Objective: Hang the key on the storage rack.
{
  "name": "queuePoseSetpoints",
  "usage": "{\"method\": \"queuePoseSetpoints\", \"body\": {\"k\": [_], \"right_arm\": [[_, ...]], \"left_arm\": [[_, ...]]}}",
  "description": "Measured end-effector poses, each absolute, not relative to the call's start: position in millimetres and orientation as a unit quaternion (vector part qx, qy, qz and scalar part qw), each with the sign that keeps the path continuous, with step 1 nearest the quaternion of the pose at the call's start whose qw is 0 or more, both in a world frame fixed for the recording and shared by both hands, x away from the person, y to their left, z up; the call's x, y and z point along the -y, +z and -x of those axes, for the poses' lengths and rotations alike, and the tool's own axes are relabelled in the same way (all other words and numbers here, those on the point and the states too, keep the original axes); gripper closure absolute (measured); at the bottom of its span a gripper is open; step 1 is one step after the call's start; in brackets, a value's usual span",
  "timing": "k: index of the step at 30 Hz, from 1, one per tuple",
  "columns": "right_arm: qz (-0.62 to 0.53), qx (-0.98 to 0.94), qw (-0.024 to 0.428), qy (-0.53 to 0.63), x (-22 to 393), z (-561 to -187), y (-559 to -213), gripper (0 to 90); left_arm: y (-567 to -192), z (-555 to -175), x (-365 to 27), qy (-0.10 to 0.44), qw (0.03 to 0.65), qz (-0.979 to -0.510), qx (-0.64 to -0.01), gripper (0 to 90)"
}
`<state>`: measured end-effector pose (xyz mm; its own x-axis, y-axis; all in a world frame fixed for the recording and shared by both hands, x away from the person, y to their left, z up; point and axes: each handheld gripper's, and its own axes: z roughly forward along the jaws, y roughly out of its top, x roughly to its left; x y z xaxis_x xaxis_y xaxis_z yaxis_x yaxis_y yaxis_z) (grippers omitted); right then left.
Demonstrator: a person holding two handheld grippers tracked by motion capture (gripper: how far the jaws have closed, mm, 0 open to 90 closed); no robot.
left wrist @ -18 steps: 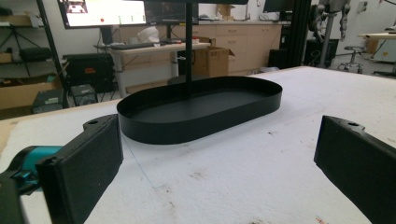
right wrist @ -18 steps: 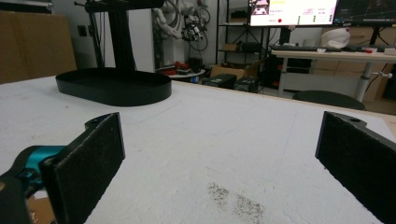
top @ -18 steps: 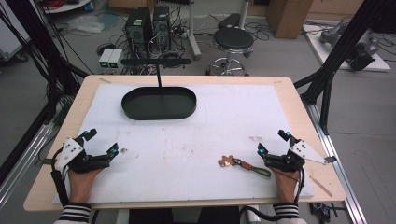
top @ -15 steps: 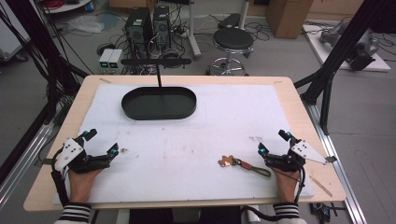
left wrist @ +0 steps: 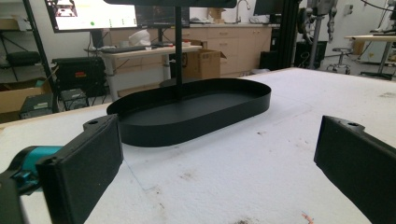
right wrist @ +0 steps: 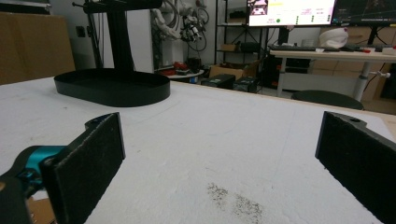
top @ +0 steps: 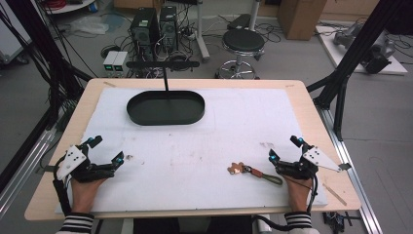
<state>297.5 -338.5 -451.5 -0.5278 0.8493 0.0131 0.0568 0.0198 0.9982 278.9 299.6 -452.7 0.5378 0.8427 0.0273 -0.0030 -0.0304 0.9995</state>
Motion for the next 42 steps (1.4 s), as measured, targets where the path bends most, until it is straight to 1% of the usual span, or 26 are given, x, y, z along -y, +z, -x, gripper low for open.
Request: {"method": "queuePoseSetpoints", "body": {"k": [7, 11, 16, 17, 19, 20, 22, 26, 27, 28, 31, 35, 36, 40, 41, 42], "right_arm": [[-0.363, -0.627, 0.32, 0.61, 341, -298, -451, 0.3], [-0.362, -0.636, 0.325, 0.599, 342, -299, -448, 0.3], [-0.349, -0.651, 0.308, 0.6, 345, -295, -435, 0.3], [-0.341, -0.672, 0.295, 0.587, 345, -294, -428, 0.3], [-0.334, -0.682, 0.29, 0.582, 345, -294, -424, 0.3], [-0.318, -0.706, 0.271, 0.572, 345, -293, -417, 0.3], [-0.312, -0.715, 0.263, 0.567, 345, -293, -413, 0.3], [-0.282, -0.769, 0.218, 0.53, 341, -294, -398, 0.4], [-0.282, -0.769, 0.218, 0.53, 341, -294, -398, 0.4], [-0.268, -0.79, 0.207, 0.511, 338, -295, -393, 0.4], [-0.254, -0.808, 0.204, 0.491, 336, -295, -388, 0.4], [-0.232, -0.839, 0.189, 0.455, 331, -295, -382, 0.4], [-0.225, -0.852, 0.176, 0.438, 329, -297, -381, 0.4], [-0.204, -0.881, 0.16, 0.396, 322, -300, -381, 0.4], [-0.202, -0.887, 0.154, 0.385, 321, -301, -382, 1.0], [-0.198, -0.894, 0.149, 0.374, 319, -302, -383, 3.4]], "left_arm": [[-453, -279, -299, 0.345, 0.612, -0.629, -0.333, 1.7], [-453, -279, -300, 0.344, 0.613, -0.628, -0.333, 1.7], [-453, -279, -299, 0.345, 0.612, -0.631, -0.329, 1.7], [-453, -279, -299, 0.345, 0.612, -0.631, -0.329, 1.7], [-453, -279, -299, 0.344, 0.612, -0.631, -0.33, 1.7], [-453, -279, -300, 0.344, 0.613, -0.631, -0.33, 1.7], [-453, -279, -299, 0.344, 0.612, -0.631, -0.33, 1.7], [-453, -279, -300, 0.344, 0.612, -0.631, -0.33, 1.7], [-453, -279, -300, 0.344, 0.613, -0.631, -0.33, 1.7], [-453, -279, -300, 0.344, 0.612, -0.631, -0.33, 1.7], [-453, -279, -300, 0.343, 0.613, -0.631, -0.33, 1.7], [-453, -279, -300, 0.342, 0.614, -0.63, -0.332, 1.7], [-453, -279, -300, 0.342, 0.614, -0.63, -0.331, 1.7], [-453, -279, -300, 0.342, 0.614, -0.63, -0.332, 1.7], [-453, -279, -300, 0.342, 0.614, -0.629, -0.332, 1.7], [-453, -279, -300, 0.342, 0.614, -0.629, -0.332, 1.7]]}}
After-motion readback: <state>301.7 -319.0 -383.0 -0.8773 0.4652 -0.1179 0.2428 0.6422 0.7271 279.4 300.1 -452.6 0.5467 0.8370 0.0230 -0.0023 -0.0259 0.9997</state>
